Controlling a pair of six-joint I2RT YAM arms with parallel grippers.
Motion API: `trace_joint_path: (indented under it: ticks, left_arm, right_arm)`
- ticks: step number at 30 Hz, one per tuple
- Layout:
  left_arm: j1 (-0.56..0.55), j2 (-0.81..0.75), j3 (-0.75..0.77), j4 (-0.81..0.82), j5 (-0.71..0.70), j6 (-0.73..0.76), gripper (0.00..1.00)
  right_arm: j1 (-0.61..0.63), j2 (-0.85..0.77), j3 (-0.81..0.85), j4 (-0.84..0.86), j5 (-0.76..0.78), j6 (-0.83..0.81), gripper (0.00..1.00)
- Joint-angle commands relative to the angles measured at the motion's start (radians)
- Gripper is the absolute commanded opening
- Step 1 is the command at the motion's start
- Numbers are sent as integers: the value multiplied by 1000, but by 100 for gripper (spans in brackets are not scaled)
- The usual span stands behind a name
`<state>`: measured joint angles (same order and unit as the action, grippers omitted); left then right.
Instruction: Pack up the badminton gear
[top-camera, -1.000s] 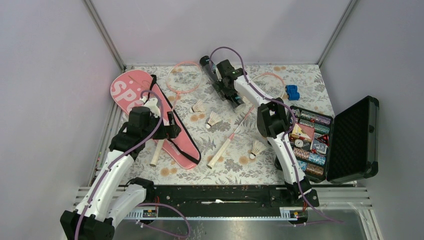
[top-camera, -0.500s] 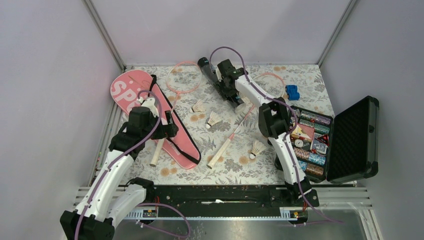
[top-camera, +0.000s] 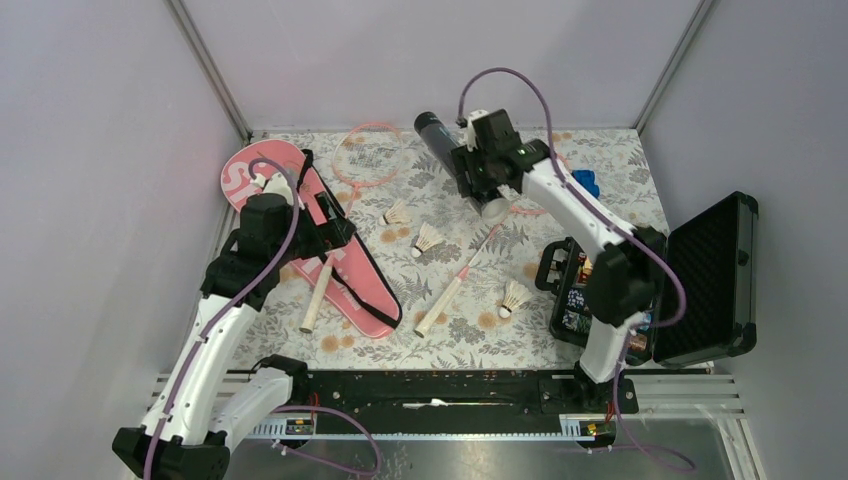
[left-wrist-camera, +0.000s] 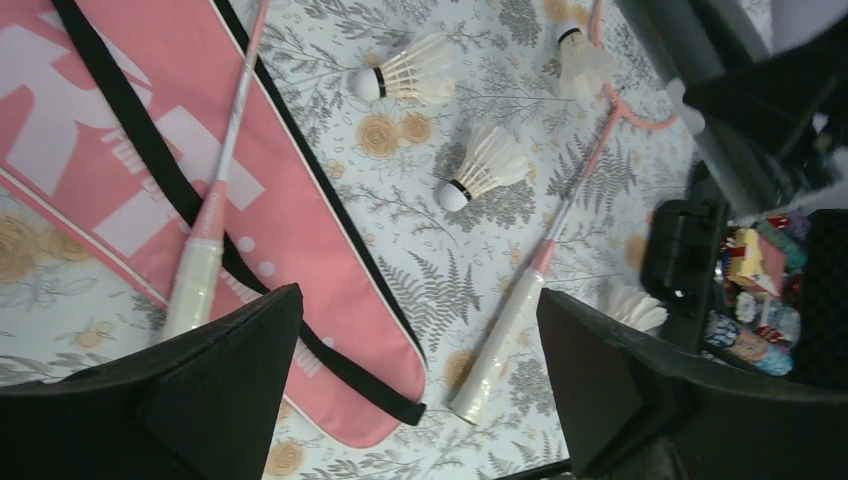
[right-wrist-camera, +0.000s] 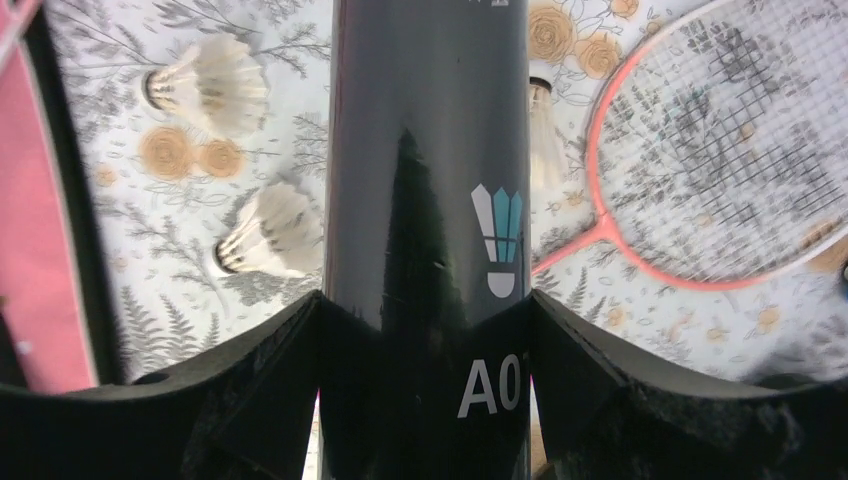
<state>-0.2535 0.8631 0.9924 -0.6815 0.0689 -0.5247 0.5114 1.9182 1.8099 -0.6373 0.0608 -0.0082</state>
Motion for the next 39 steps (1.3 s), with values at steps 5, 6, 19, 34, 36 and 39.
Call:
trace_joint_path:
  ticks: [5, 6, 19, 34, 36, 39]
  left_arm:
    - [2, 3, -30, 238, 168, -230, 95]
    - [2, 0, -48, 290, 189, -263, 95]
    - [-19, 57, -179, 819, 358, -526, 95]
    - [-171, 86, -202, 1137, 313, -560, 97]
    - [-173, 79, -206, 1154, 308, -558, 98]
    - [-177, 79, -211, 1168, 308, -559, 98]
  right_arm:
    - [14, -427, -466, 307, -101, 254, 43]
    - [15, -473, -509, 337, -126, 279, 43]
    - [106, -903, -910, 807, -300, 711, 42]
    - [289, -931, -940, 990, -294, 861, 42]
    - [320, -925, -945, 1001, -294, 862, 41]
    - [344, -919, -950, 1009, -291, 860, 41]
